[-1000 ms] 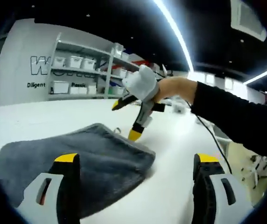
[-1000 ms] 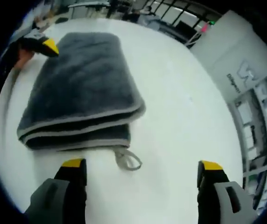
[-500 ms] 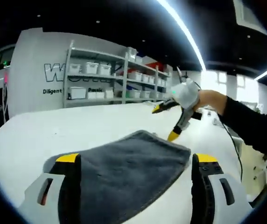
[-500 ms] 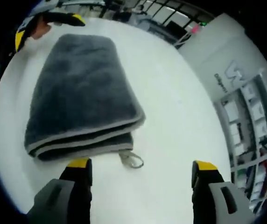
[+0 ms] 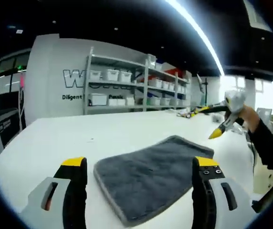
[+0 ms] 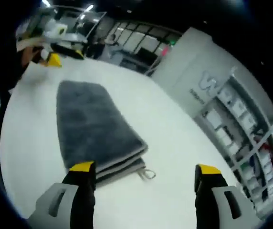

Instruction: Open the folded towel by lifting each exposed corner and separating the folded layers until the towel lies flat within the target outline without major curled edges

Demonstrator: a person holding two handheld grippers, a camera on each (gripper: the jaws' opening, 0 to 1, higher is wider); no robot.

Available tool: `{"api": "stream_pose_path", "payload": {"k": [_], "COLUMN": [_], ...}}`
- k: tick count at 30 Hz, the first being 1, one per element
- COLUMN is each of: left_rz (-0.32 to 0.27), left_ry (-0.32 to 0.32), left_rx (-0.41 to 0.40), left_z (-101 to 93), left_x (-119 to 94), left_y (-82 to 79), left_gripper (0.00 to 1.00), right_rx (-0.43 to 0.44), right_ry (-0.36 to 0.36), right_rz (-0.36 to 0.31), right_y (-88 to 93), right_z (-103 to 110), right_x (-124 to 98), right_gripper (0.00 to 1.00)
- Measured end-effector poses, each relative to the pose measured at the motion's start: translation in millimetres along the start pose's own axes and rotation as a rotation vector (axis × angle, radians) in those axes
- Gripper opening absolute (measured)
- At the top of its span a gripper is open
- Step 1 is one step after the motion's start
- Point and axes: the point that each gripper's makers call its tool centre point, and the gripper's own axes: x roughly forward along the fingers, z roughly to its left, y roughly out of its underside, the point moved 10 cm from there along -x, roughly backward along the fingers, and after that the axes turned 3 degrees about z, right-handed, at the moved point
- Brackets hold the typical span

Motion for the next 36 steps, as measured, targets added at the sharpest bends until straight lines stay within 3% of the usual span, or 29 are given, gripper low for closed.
{"api": "stream_pose_path", "payload": {"k": [2,6,10,13,15,20,26,30,36], "left_rz": [-0.039,-0.042,-0.015,-0.019,-0.025,-0.017,0.02,0.091,0.084], "left_ry": [-0.034,-0.026,-0.033,-0.028,-0.028,-0.065,-0.083,-0.054,-0.025], "left_rx": [-0.008,-0.01,0.026,-0.052,-0.068,-0.062,-0.039,-0.019,-0.051], "left_z": [6.2,9.8,10.3,7.6,9.4,11.2,19.4,22.6,22.7], "left_x": [-6,-16,-20,-23,-27,-38,-46,-43,-39], "left_y": [-2.6,-0.4,7.9,17.6,21.7,28.7,35.0,44.1,45.7], "left_gripper": [0.9,0.88,0.86,0.84,0.82,0.8,0.75,0.73,0.72], "right_rx": [0.032,0.207,0.264,0.33,0.381,0.38,0.339,0.347,0.345], "right_ry": [0.004,0.037,0.1,0.131,0.149,0.174,0.175,0.158,0.142], "right_rz": [-0.043,-0.202,-0.215,-0.208,-0.246,-0.223,-0.206,-0.201,-0.188], "right_y": [-1.5,-2.6,14.6,29.3,33.9,42.2,37.9,36.2,33.8], "right_z": [11,28,36,41,47,59,58,60,65], "right_x": [-9,-27,-39,-46,-52,-58,-57,-52,-49], "right_gripper": [0.85,0.86,0.84,0.79,0.77,0.77,0.77,0.76,0.75]}}
